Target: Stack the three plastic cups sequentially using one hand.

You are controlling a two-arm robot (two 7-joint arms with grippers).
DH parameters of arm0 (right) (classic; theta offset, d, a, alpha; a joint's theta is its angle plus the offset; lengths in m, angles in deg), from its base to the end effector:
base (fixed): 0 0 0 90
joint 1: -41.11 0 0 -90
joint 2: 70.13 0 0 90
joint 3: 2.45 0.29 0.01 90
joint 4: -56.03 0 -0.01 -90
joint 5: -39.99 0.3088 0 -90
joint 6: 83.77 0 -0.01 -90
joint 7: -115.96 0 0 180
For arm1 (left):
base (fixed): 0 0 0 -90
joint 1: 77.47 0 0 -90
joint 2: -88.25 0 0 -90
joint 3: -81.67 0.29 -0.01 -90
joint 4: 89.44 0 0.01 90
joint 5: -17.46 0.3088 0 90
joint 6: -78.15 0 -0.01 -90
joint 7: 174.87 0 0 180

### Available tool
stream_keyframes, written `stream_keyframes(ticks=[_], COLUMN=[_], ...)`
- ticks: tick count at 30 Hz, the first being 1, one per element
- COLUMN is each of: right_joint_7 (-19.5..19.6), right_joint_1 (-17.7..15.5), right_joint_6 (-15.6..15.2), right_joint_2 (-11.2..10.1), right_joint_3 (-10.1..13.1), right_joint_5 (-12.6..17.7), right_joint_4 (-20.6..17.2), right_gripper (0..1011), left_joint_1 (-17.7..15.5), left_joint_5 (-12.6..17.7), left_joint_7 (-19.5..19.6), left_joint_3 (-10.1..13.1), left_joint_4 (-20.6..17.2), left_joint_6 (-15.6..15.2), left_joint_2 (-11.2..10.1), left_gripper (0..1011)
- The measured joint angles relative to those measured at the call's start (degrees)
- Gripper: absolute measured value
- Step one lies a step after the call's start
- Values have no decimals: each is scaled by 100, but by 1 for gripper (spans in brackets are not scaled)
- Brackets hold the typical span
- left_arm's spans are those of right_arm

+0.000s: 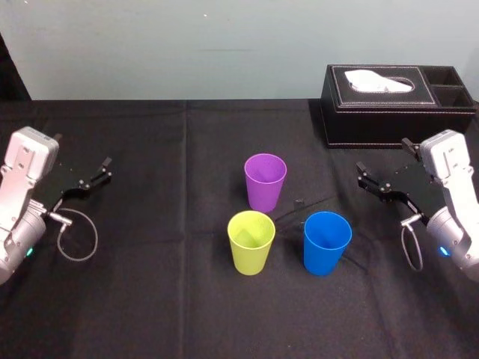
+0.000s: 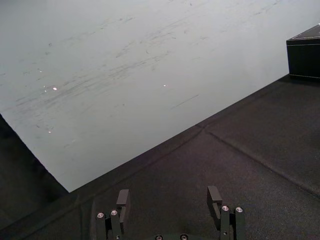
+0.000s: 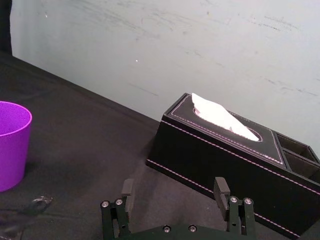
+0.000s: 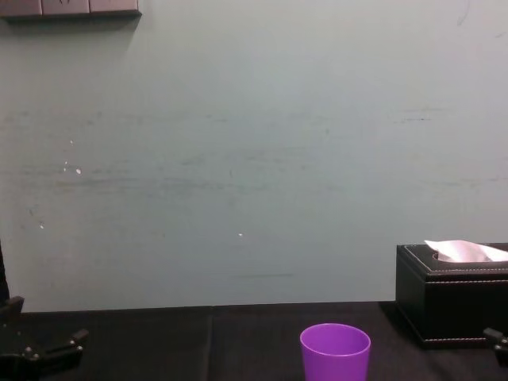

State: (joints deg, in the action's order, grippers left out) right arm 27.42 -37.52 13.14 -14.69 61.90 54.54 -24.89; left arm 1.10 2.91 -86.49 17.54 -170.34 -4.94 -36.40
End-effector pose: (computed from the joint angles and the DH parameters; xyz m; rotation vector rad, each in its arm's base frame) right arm 0.3582 -0.0829 -0.3020 -0.3025 -0.2840 -1.2481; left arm 0.3581 0.0827 -0.3023 0.3045 -0.2850 1.2478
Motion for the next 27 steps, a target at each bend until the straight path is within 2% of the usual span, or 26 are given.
stream_keyframes(ticks=[11,18,22,25,27], right_joint_7=[-148,-425,-725,-1184,-1425], right_joint_1=[-256,-648,-989,-1362,-1492], right_joint_6=[6,-218,-340,-401,-391], right_joint_2=[-26,-235,-498,-855,-1008], right_joint_3=[269,590,872,1138,1211], right_joint_5=[56,457,822,1177,1299], right_joint_4=[-514,-1012,-1304,-1556,-1621], right_gripper=[1003,1003,1003,1003,1003], left_joint_1=[0,0,0,0,0], left_joint_5=[0,0,0,0,0], left_joint_7=[0,0,0,0,0], left_joint_3=[0,0,0,0,0], left_joint_4=[0,0,0,0,0], left_joint_6=[0,0,0,0,0], left_joint_2=[0,0,0,0,0], left_gripper=[1011,1012,1011,1011,1011])
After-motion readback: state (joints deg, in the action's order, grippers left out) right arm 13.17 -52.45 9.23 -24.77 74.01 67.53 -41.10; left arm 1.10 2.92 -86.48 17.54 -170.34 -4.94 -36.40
